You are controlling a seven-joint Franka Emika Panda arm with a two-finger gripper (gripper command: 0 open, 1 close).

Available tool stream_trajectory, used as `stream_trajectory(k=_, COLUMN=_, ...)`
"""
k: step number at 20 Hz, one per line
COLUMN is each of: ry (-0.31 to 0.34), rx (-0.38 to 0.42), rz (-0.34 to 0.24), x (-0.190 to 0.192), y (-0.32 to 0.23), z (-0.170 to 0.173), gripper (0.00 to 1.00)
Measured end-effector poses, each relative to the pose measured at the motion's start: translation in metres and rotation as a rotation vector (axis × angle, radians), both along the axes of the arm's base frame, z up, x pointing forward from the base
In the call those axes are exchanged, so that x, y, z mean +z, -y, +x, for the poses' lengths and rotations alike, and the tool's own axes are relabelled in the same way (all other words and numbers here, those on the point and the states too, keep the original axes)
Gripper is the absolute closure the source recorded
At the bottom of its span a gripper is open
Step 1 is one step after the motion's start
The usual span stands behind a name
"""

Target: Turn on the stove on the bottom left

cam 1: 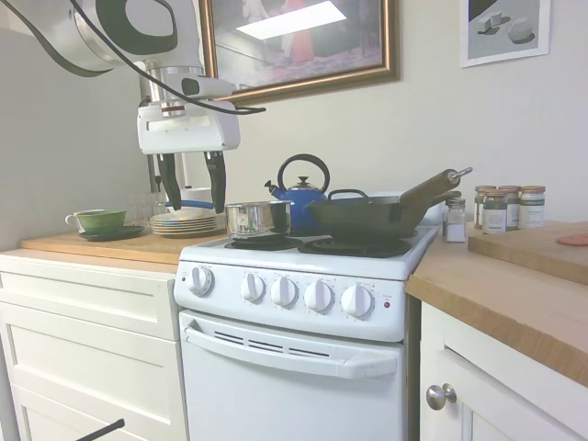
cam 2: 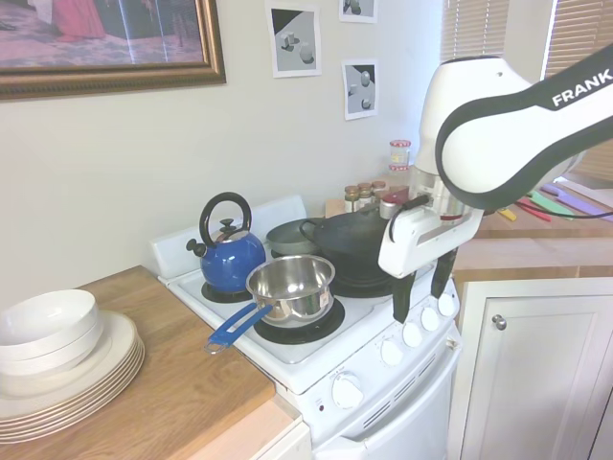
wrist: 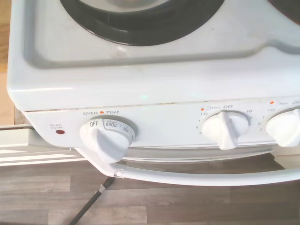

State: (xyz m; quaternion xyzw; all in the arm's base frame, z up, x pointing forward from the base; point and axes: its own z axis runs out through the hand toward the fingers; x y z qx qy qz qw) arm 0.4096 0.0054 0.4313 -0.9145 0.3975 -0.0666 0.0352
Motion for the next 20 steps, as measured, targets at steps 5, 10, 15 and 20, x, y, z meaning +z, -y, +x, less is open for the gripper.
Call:
stream_trajectory(k=5, ry=-0.011, rx=0.005, rz=0.0, x=-0.005, y=-0.001, z=0.002, gripper=0.0)
stream_trajectory(k=10, ry=-0.029, rx=-0.001, rz=0.002, x=-0.017, y=0.002, z=0.006, gripper=0.0)
stream_trajectory(k=15, ry=-0.04, rx=-0.016, rz=-0.007, x=-0.03, y=0.011, z=0.013, gripper=0.0)
stream_trajectory(k=20, ry=-0.06, rx=-0.032, rz=-0.017, x=-0.04, y=0.023, z=0.03, gripper=0.0)
